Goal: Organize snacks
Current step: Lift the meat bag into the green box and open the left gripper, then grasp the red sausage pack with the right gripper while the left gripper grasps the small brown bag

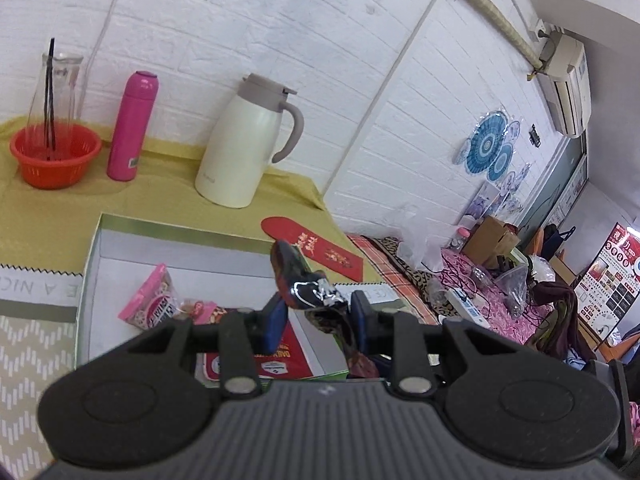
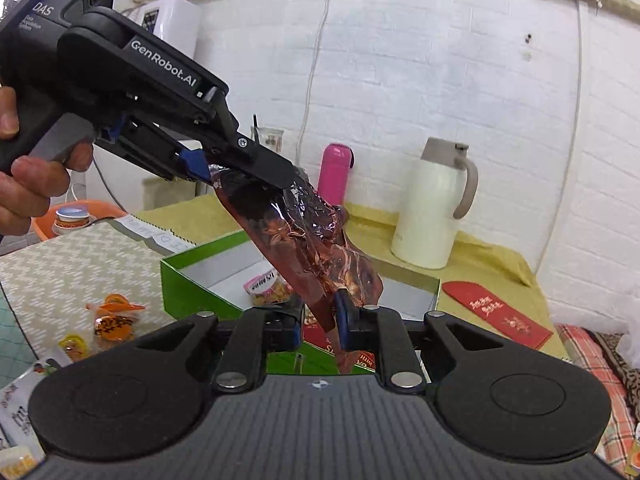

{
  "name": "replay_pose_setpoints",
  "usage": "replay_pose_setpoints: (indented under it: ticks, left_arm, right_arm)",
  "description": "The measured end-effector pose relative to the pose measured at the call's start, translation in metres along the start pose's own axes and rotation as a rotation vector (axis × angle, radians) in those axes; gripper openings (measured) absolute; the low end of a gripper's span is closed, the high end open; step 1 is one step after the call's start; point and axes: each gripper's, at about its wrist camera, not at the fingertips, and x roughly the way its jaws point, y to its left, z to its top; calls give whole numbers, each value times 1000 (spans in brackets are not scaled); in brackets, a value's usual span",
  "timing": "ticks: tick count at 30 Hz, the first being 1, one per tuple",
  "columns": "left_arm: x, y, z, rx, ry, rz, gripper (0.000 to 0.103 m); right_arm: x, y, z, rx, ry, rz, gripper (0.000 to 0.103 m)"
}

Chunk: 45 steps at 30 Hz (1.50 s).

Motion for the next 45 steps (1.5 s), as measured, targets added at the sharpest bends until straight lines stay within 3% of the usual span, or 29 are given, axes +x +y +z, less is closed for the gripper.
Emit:
replay_pose_setpoints:
  ticks: [8, 10, 11, 12, 13, 14, 15, 18, 21, 27, 35, 41, 45]
  left_arm:
    - [36, 39, -1, -80, 48, -14, 29]
    - [40, 43, -1, -68, 54, -6, 33]
    - [42, 43, -2, -54, 52, 15, 42]
    - [42, 43, -4, -45, 43, 50, 68]
    - [41, 42, -6, -37, 23, 79, 69]
    - [40, 41, -7, -17, 7, 113, 70]
    - [40, 40, -8, -3, 7, 142, 73]
    - [40, 41, -10, 0, 12, 227, 79]
    - [34, 38, -12, 10, -4, 274, 95]
    - [12, 19, -14, 68, -23, 264, 95]
    - [-38, -27, -21, 110, -78, 266, 95]
    - [-87, -56, -46, 140, -110, 276, 95]
    - [-120, -65, -78, 154, -126, 275, 95]
  right_arm:
    - [36, -11, -10, 16, 61, 13, 29]
    - [39, -13, -9, 13, 57, 16, 31]
    - [41, -15, -9, 22, 59, 34, 40]
    - [41, -16, -9, 31, 56, 49, 54]
    - [42, -17, -8, 35, 51, 60, 65]
    - [42, -17, -8, 31, 47, 57, 96]
    - [42, -16, -9, 21, 37, 46, 103]
    - [38, -10, -13, -9, 27, 37, 103]
    - [37, -6, -15, -20, 42, 43, 103]
    - [21, -5, -8, 12, 29, 29, 103]
    - [-31, -5, 13, 75, -19, 24, 103]
    - [-80, 2, 11, 141, -5, 23, 103]
    - [-106, 12, -5, 172, 14, 87, 103]
